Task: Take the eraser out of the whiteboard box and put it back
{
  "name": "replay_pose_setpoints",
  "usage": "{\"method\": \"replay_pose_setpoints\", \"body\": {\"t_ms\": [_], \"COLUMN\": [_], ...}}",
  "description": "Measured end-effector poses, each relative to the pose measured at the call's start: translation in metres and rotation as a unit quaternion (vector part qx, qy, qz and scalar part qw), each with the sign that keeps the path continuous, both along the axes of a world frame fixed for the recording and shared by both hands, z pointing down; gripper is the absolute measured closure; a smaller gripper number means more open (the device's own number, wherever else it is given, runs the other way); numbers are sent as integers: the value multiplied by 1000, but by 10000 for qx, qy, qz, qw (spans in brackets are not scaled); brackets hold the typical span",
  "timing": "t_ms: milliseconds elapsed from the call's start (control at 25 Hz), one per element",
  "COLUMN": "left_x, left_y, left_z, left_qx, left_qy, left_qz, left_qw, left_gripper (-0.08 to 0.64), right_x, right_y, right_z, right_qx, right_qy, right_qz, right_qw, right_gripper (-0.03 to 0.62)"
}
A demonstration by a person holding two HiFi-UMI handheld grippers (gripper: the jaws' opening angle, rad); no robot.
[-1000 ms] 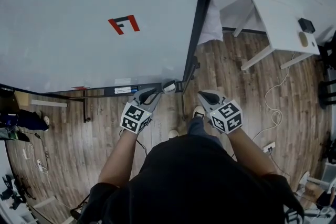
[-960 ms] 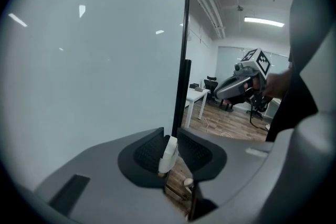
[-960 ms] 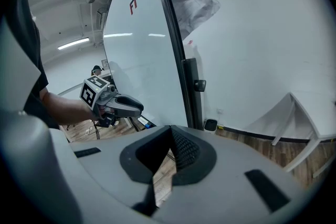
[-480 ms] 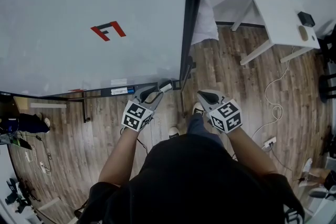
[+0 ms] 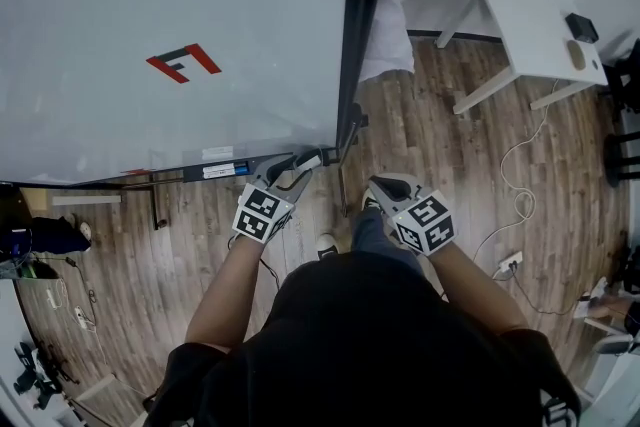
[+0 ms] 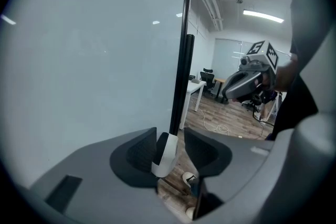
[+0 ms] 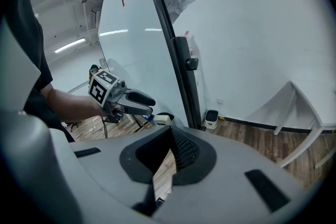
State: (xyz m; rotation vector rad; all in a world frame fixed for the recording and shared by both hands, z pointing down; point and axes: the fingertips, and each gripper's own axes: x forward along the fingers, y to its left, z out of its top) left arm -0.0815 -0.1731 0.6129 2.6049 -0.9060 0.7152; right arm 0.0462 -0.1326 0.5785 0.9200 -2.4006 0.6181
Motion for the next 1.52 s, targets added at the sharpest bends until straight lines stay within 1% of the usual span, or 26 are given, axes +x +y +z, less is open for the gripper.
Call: {"method": "replay_pose_setpoints", "body": {"t_ms": [200, 400, 560, 1000, 1240, 1520], "left_x": [4, 8, 10, 14, 20, 19], "left_y": [-4, -9, -9, -15, -16, -20], "left_z": [15, 29, 36, 46, 53, 58], "left_qx": [-52, -221, -207, -190, -255, -356], "left_qy": [-180, -250, -312, -390, -380, -270], "left_qz": [115, 194, 252, 221, 231, 167], "left_qw": [9998, 9993, 9990, 9988, 9987, 9989], "left_gripper": [374, 348, 344, 344, 344, 345], "right_x": [6, 16, 20, 26, 30, 30], "right_y": [4, 8, 9, 14, 13, 10], "right_z": [2, 9, 12, 23, 27, 29], "right_qx": [-50, -149, -191, -315, -364, -386], "right_qy": [54, 114, 141, 185, 197, 189], "right_qz": [11, 68, 90, 61, 90, 90], "right_qw": [10000, 9998, 9997, 9993, 9991, 9990], "right_gripper": [598, 598, 598, 598, 598, 598]}}
